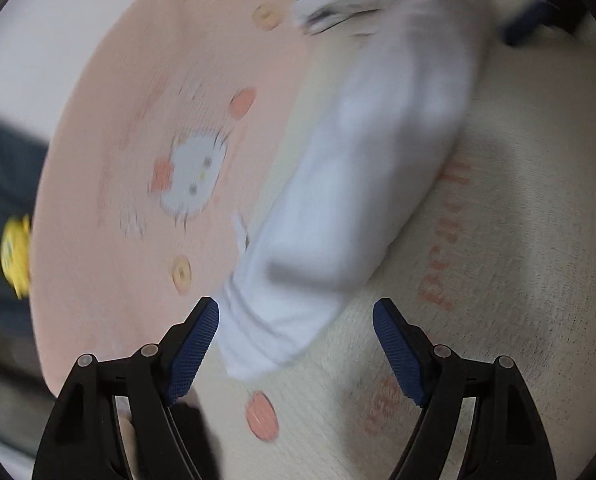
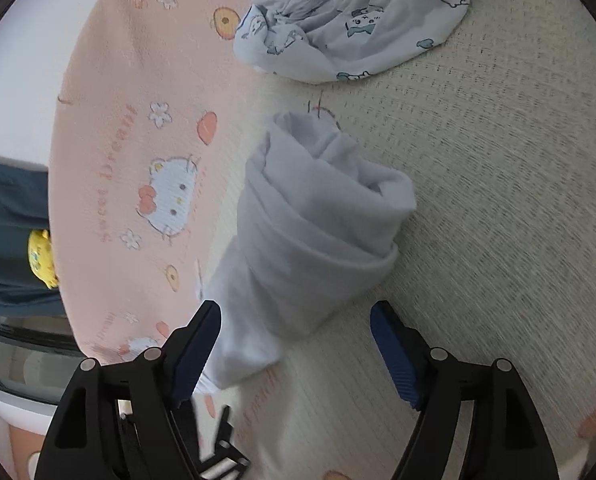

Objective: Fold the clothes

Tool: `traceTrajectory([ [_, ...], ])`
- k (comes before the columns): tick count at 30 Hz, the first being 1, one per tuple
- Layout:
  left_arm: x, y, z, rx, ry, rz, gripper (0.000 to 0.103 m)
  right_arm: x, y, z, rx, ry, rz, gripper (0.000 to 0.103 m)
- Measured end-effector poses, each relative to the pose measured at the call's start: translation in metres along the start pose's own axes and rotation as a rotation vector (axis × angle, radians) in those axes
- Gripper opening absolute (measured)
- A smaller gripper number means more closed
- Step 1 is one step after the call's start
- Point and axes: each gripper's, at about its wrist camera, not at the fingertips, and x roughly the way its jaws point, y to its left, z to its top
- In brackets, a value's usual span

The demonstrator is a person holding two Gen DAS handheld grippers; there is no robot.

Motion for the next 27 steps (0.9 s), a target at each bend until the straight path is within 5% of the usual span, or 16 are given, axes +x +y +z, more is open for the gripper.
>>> traceTrajectory([
  [8,0.015,-0.027,0.029,0.143,-0.081,0.044,0.079,-0.001,-0.004,0.004,0.036,-0.03,0.047,0.081],
  [19,0.026,-0.029,0.07,0.127,-0.153,0.037,0.078,0.007,0.018,0.015,-0.004,-0.067,0.099,0.081],
  [21,0.026,-0.028,0.07,0.083,-0.164,-0.03,0.066,0.005,0.021,0.016,-0.03,-0.053,0.114,0.081],
  [23,0.03,-0.021,0.072,-0.002,-0.137,-0.117,0.043,0.008,0.021,0.015,-0.035,-0.025,0.108,0.081],
  [27,0.039,-0.004,0.074,-0.137,-0.096,-0.243,0.039,0.021,0.012,0.004,0.02,0.059,0.061,0.081],
])
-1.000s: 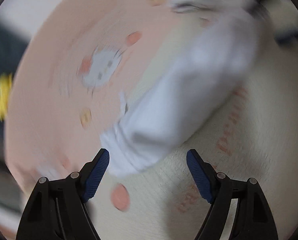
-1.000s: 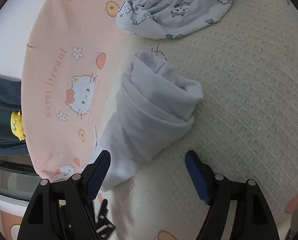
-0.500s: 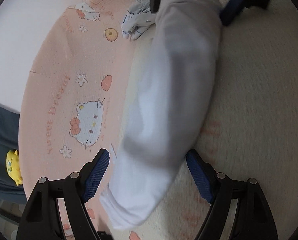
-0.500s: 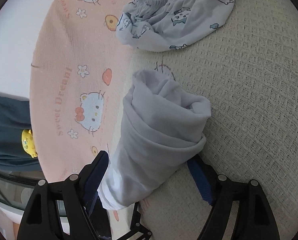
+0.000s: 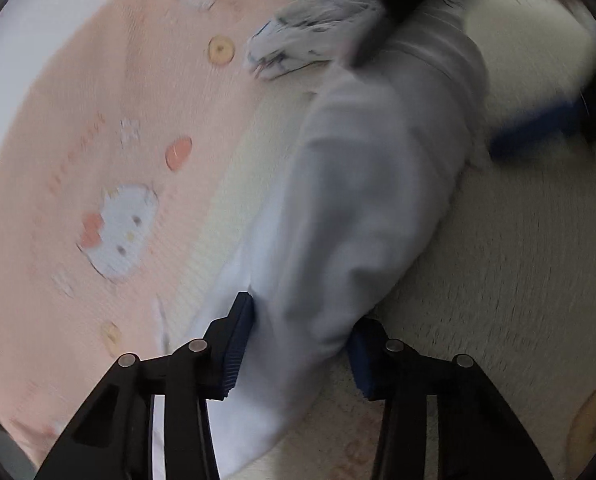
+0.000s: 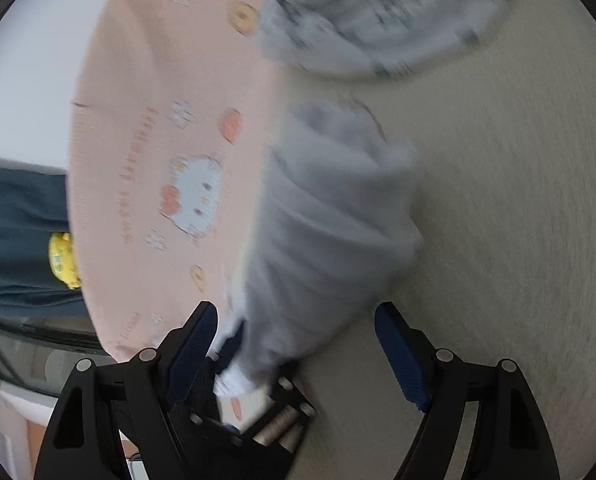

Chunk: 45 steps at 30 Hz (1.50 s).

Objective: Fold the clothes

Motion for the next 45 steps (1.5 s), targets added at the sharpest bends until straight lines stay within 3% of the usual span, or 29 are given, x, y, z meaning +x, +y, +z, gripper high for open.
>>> traceTrajectory([
  [5,0.006,0.011,0.001,-0.074,0.012,-0.058,0.039,0.0,0.005,-0.004,-0.036,-0.056,-0.033,0.081],
  [13,0.01,0.012,-0.004,-0.121,-0.005,-0.054,0.038,0.016,0.017,0.011,-0.063,-0.161,-0.068,0.08],
  [14,0.009,0.011,-0.005,-0.133,-0.003,-0.056,0.038,0.018,0.02,0.01,-0.08,-0.169,-0.081,0.075],
  [15,0.009,0.01,-0.006,-0.14,-0.003,-0.057,0.038,0.022,0.026,0.008,-0.123,-0.177,-0.14,0.059],
  [17,0.01,0.011,-0.006,-0.159,0.0,-0.06,0.036,0.029,0.036,0.006,-0.19,-0.192,-0.213,0.046],
  [19,0.01,0.014,-0.007,-0.219,0.026,-0.103,0.025,0.031,0.044,0.008,-0.213,-0.191,-0.22,0.037],
  [21,0.008,0.017,-0.006,-0.274,0.056,-0.128,0.023,0.028,0.052,0.009,-0.234,-0.187,-0.219,0.033],
  [29,-0.015,-0.002,-0.013,-0.359,0.057,-0.206,0.021,-0.007,0.089,-0.026,-0.512,-0.225,-0.319,0.032],
  [32,-0.021,-0.005,-0.016,-0.389,0.041,-0.208,0.022,-0.025,0.078,-0.029,-0.511,-0.194,-0.317,0.032],
  [37,-0.032,-0.011,-0.008,-0.338,0.061,-0.218,0.024,-0.031,0.054,-0.018,-0.453,-0.159,-0.315,0.032],
  [42,-0.056,0.016,-0.019,-0.49,0.063,-0.34,0.024,-0.035,0.042,-0.011,-0.414,-0.147,-0.308,0.032],
  [45,-0.071,0.036,-0.025,-0.572,0.002,-0.344,0.024,-0.036,0.035,-0.01,-0.384,-0.133,-0.299,0.032],
])
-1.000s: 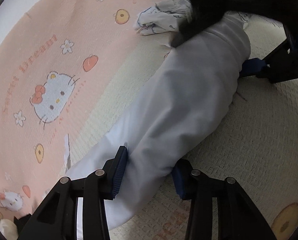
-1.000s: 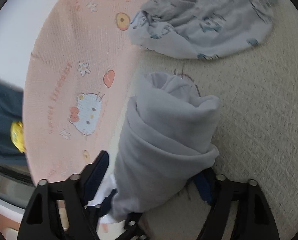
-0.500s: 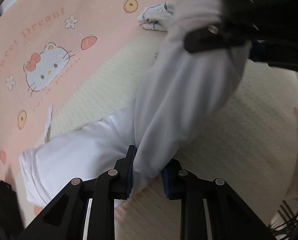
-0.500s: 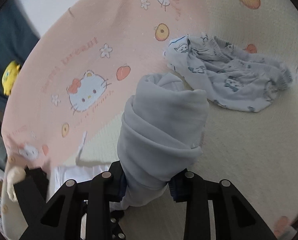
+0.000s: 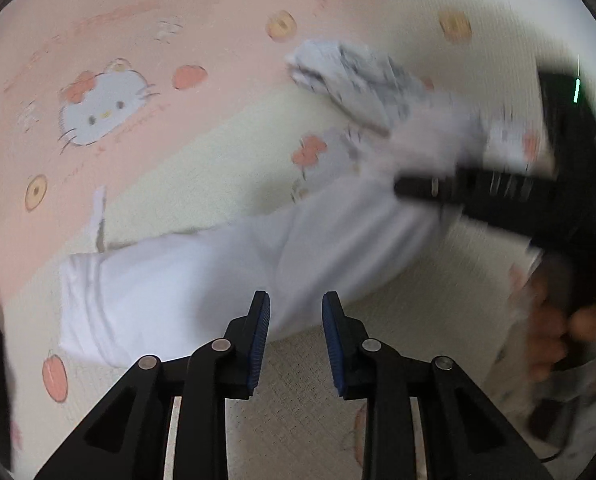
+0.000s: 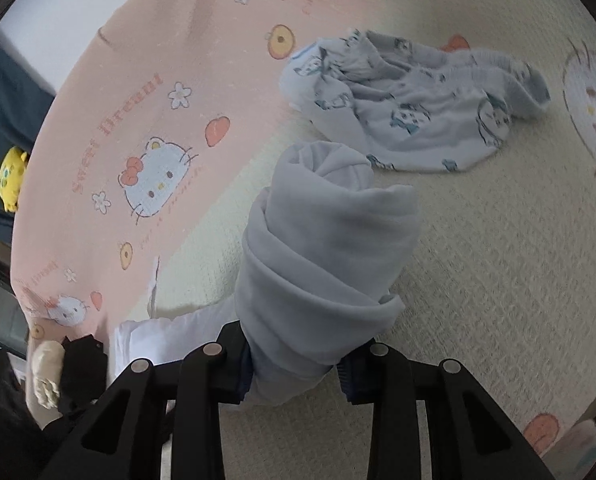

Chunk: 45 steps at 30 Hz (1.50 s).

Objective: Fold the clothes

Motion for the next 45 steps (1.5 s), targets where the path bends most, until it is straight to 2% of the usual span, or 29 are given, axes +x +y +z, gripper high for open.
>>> traceTrajectory([
  [2,-0.01,0.009,0.005,-0.029,-0.043,-0.005,0.024,-0.001,0.0,-0.001,-0.001,0.006,-0.001,0.032],
  [5,-0.011,0.016,0.018,-0.019,-0.077,-0.005,0.024,-0.002,0.003,-0.002,-0.024,0.007,-0.009,0.032],
  [8,0.003,0.022,0.031,-0.045,-0.067,-0.08,0.024,-0.005,0.007,-0.003,-0.048,-0.005,-0.011,0.032],
  [12,0.032,0.017,0.033,-0.099,-0.01,-0.135,0.024,-0.004,0.004,-0.002,-0.037,0.0,-0.015,0.032],
  [15,0.071,0.024,0.021,-0.197,0.122,-0.194,0.024,-0.003,0.003,0.0,-0.026,0.007,-0.016,0.032],
  [17,0.083,0.027,0.013,-0.214,0.131,-0.22,0.023,-0.005,0.006,0.002,-0.03,0.002,-0.006,0.032],
  [22,0.077,0.021,0.012,-0.16,0.102,-0.204,0.023,-0.014,0.032,0.0,-0.125,-0.035,0.028,0.032],
  [26,0.072,0.03,0.006,-0.199,0.072,-0.252,0.023,-0.016,0.062,-0.006,-0.241,-0.063,0.006,0.032],
  [28,0.068,0.038,0.005,-0.247,0.075,-0.271,0.023,-0.015,0.076,-0.01,-0.295,-0.074,-0.017,0.032],
  [33,0.041,0.079,0.0,-0.465,0.066,-0.31,0.025,-0.017,0.093,-0.013,-0.347,-0.096,-0.043,0.032],
  [35,0.029,0.095,-0.003,-0.503,0.061,-0.329,0.039,-0.018,0.098,-0.014,-0.357,-0.101,-0.048,0.032],
  [37,0.017,0.108,-0.006,-0.505,0.047,-0.321,0.048,-0.017,0.104,-0.016,-0.383,-0.106,-0.062,0.032],
  [40,-0.001,0.126,-0.008,-0.523,0.004,-0.293,0.049,-0.014,0.12,-0.025,-0.463,-0.113,-0.103,0.032],
  [45,-0.003,0.158,-0.01,-0.616,0.014,-0.426,0.049,-0.004,0.157,-0.041,-0.619,-0.13,-0.184,0.032],
])
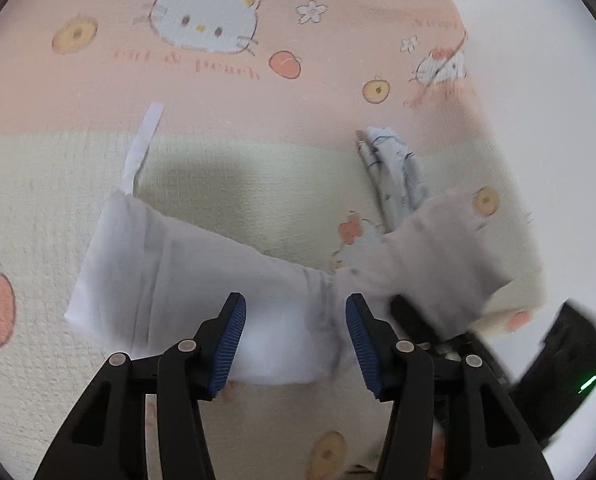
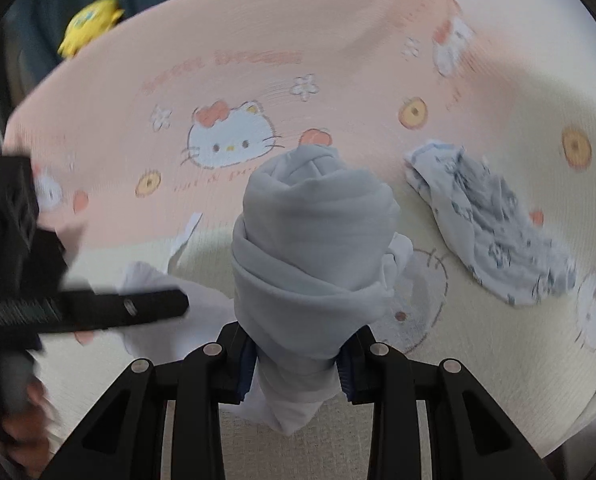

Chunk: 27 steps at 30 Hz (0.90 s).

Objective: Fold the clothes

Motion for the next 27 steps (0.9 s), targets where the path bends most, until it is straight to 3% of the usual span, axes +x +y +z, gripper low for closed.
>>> traceTrajectory([
  [4,-0.015,0.008,0.007,-0.006,-0.018,-0.058,0.049,0.003,0.034,0.003,-0.143,-0.004,-0.035,0.032],
  [11,-0.03,0.03,0.019,-0.123,-0.038,-0.169,0.05,0.011,0.073,-0.004,-0.289,-0.005,-0.033,0.032],
  [12,-0.032,0.034,0.02,-0.143,-0.03,-0.186,0.054,0.012,0.079,-0.005,-0.314,-0.007,-0.034,0.032],
  [14,-0.034,0.041,0.02,-0.175,-0.015,-0.213,0.076,0.014,0.092,-0.01,-0.368,-0.012,-0.051,0.032],
  [16,-0.034,0.043,0.021,-0.189,-0.004,-0.228,0.077,0.016,0.102,-0.015,-0.427,-0.02,-0.065,0.032],
  [27,-0.021,0.033,0.015,-0.121,0.014,-0.18,0.077,0.02,0.135,-0.047,-0.682,-0.038,-0.117,0.033],
])
